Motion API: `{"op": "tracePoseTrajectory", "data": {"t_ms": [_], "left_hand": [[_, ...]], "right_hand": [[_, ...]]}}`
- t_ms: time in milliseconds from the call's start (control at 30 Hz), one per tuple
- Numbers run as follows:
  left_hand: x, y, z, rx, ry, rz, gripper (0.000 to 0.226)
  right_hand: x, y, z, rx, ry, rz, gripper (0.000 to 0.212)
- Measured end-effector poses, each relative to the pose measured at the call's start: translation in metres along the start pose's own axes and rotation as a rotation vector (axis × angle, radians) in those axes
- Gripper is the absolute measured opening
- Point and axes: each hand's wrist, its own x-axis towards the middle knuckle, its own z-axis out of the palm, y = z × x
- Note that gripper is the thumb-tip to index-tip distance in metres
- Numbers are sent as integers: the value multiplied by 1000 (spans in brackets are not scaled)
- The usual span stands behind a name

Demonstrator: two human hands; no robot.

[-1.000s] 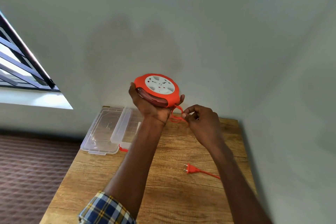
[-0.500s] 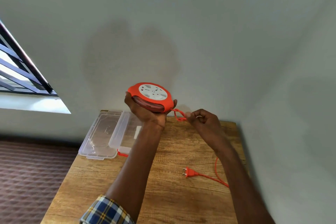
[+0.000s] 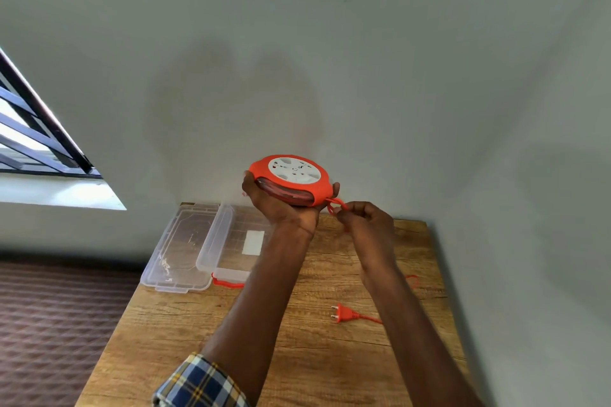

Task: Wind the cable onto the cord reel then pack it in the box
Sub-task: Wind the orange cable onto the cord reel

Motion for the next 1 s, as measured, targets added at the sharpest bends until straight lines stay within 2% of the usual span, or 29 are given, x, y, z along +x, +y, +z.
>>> {"op": "tracePoseTrajectory", "data": {"t_ms": [100, 167, 333, 433, 500, 633, 733, 800, 1000], "left_hand": [[2, -2, -2, -3, 12, -7, 88], [2, -1, -3, -10, 13, -10, 88], [2, 3, -4, -72, 1, -46, 87], [5, 4, -7, -46, 5, -36, 87], [6, 5, -9, -40, 5, -35, 87], [5, 5, -10, -28, 22, -46, 87], [5, 4, -10, -29, 18, -61, 88], [6, 3, -11, -36, 10, -62, 88], [7, 4, -8, -32, -12, -64, 89]], "right_hand": [[-3, -6, -3, 276, -115, 217, 14], [-4, -5, -5, 350, -134, 243, 18], [-1, -5, -10, 251, -164, 179, 39], [-1, -2, -13, 255, -219, 156, 19], [-3, -2, -14, 243, -215, 161, 15], [-1, 2, -13, 326, -189, 136, 23], [0, 3, -11, 291, -145, 54, 29], [2, 4, -11, 252, -133, 73, 35], [4, 11, -15, 268, -256, 167, 26]]}}
